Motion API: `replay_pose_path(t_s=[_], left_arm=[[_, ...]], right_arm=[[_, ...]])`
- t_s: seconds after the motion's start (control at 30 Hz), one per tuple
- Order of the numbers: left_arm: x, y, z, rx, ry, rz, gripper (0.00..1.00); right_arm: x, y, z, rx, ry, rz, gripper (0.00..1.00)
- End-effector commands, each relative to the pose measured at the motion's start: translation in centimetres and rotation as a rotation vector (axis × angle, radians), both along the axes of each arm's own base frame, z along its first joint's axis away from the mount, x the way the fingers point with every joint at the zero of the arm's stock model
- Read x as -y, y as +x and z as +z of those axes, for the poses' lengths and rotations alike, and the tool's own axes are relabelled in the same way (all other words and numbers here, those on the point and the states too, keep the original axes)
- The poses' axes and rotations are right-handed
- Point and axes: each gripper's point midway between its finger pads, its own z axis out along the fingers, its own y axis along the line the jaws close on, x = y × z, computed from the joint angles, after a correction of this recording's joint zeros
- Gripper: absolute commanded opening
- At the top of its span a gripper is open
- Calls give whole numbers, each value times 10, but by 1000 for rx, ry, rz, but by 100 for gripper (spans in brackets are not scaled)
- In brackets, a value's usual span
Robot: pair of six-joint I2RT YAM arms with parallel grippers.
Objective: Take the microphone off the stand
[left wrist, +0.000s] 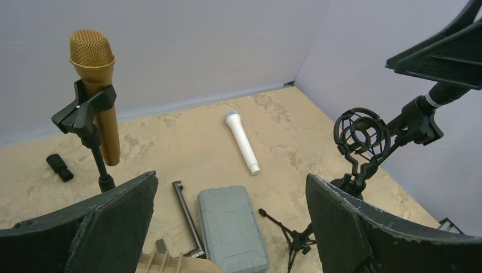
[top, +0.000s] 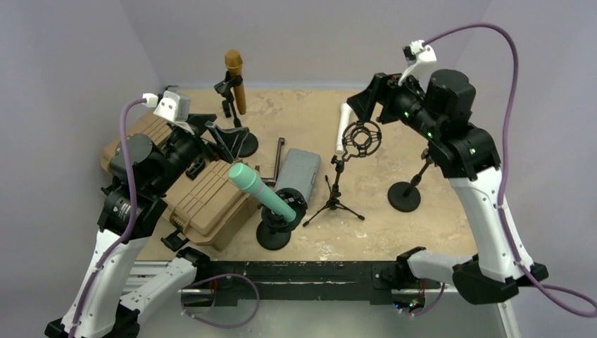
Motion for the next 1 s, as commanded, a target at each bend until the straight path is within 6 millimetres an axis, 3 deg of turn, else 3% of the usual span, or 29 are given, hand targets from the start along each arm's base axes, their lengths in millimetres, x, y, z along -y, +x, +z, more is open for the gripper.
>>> replay_pose_path(t_s=[0.0,0.07,0.17,0.3,0.5,0.7,0.87,0.97], left_arm=[[5,1,9,22,-32,-20,100],[6,3,8,16,-30,-19,100],[7,4,7,11,-27,-21,100],[0,4,8,20,-23,13,100],[-25,8,9,30,-39,153,100],[-31,6,10,41,-48,182,100],[-13,-5,19,62,-34,58,100],[5,-19,33,75,-35,-69,100]], right_arm=[[-4,-46,4,-37,77,98,74],[-12,-63,-4,-80,111,166,74],[-27,-86,-39,-193,167,280,72],[-26,-97,-67,-249,241,262,71],[-29,-94,-104,-308,335,216,70],[-22,-89,-163,-302,182,218,67],[-28,-111,-149,-220,183,339,72],[-11,-106,-169,-284,178,195,74]])
